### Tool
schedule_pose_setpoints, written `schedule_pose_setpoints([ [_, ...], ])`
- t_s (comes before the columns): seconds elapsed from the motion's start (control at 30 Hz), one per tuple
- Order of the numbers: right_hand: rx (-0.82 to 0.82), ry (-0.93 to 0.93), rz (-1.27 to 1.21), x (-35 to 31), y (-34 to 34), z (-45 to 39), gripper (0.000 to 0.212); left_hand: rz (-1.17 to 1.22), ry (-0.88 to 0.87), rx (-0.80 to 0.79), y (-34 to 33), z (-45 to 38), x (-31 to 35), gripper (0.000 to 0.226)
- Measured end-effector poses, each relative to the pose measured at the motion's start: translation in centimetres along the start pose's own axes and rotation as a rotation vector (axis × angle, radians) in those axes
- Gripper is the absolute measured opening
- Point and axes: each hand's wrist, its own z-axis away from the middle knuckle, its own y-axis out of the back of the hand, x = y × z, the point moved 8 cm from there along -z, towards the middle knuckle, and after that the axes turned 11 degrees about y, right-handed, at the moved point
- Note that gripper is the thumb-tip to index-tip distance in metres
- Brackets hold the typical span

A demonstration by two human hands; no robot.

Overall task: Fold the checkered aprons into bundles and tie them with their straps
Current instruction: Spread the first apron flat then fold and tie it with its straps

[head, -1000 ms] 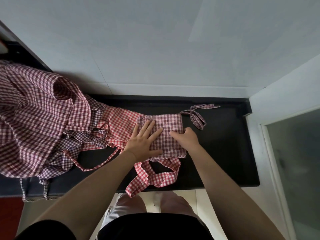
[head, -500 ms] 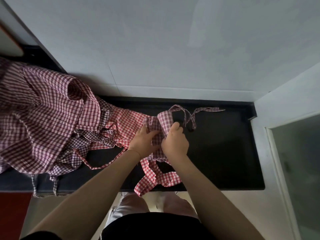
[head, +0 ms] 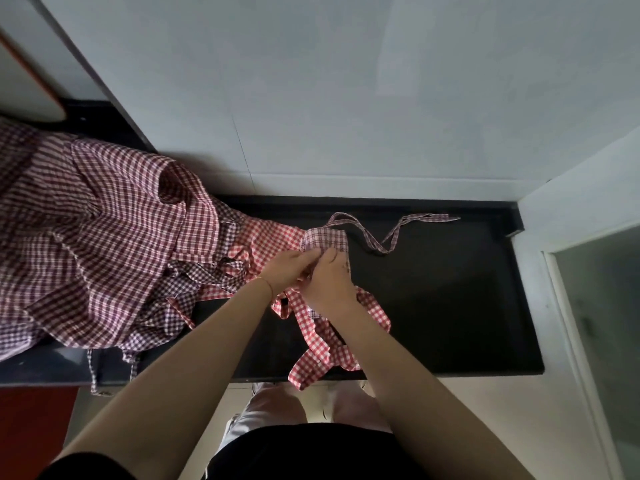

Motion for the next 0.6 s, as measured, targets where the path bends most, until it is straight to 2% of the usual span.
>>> schedule_pose_setpoints([
  [0.1,-0.129,0.014,-0.034,0.7,1.2,0.2,0.05,-0.078,-0.031,0.051,0.1,-0.8,0.1,0.029],
  [0.2,-0.142,0.082,0.01,2.1,2.6,0.5,0.032,-0.029,0.061,0.07,0.5,-1.6,-0.3,0.02],
  [0.33,-0.194,0.03,0.157,4.5,1.5,1.6,0.049,-0.019,0.108,0.142,0.5,-1.9,-0.3,0.022],
  [0.43,-0.222,0.037,0.166,5.2,-0.1,2.0,0.057,-0.099,0.158,0.261,0.8,-1.9,-0.5,0.038],
  [0.53,-0.229,0.039,0.17,5.8,-0.9,2.5,0.062,-0.132,0.237,0.297,1.0,-1.6,-0.6,0.056],
  [0.6,-0.219,0.06,0.215,5.9,-1.1,2.7,0.068,-0.145,0.262,0.308,0.9,-1.3,-0.3,0.057],
])
